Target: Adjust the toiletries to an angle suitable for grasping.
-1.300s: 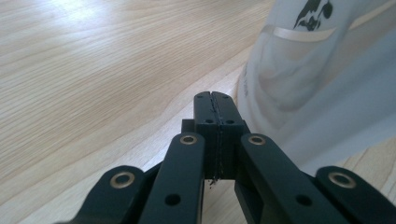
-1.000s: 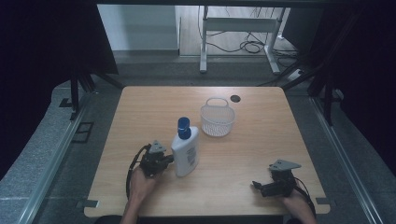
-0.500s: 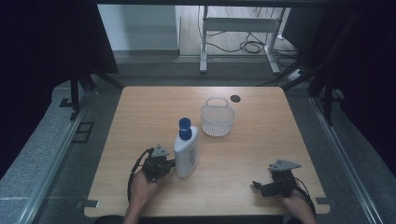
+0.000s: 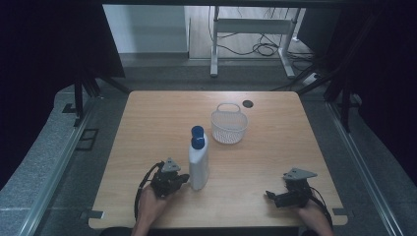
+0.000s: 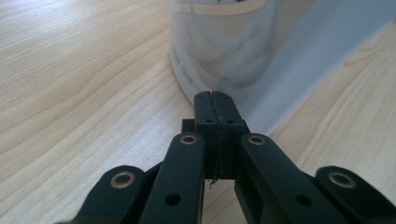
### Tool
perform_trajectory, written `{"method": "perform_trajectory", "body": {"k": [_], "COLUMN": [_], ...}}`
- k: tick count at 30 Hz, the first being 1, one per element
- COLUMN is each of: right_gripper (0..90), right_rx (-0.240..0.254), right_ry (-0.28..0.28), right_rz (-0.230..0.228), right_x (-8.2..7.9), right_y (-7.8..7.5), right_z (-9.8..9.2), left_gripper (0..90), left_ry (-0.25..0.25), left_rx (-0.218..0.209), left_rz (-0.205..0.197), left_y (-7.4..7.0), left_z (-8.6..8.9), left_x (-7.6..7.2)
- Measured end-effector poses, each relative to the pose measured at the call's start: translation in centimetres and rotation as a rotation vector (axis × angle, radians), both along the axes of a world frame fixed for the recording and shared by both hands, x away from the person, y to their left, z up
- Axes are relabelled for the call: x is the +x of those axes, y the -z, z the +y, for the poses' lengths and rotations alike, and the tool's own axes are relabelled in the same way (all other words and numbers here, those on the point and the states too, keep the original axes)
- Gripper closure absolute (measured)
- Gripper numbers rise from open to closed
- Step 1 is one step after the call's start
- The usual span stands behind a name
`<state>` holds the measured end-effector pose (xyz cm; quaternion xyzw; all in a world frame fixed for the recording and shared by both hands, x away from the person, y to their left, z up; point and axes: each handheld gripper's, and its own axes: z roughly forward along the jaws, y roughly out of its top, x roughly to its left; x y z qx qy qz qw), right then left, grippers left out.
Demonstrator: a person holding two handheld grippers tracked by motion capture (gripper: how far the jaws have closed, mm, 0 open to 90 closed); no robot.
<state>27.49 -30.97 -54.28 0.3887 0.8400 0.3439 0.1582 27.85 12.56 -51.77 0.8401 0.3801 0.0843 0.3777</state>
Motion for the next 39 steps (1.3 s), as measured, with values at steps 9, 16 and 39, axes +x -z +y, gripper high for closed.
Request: {"method": "perform_trajectory", "body": {"k": [9,16,39], "right_gripper": [0.0,0.0,0.0], "right_rx": [0.000,0.000,0.000], "right_ry": [0.000,0.000,0.001], "right_rz": [0.000,0.000,0.001], "right_x": [0.0,0.0,0.0], "right_y": [0.0,0.0,0.0], "right_z": [0.0,0.0,0.0], "left_gripper": [89.3,89.3,89.3], "left_ry": [0.041,0.064,0.125], "left_rx": [0.017,0.029,0.004], "left_rz": [0.000,-0.014,-0.048], "left_y": [0.0,0.0,0.3], "left_z": [-1.0,-1.8,-5.1], "left_x": [-0.9,-1.2,-1.2]}}
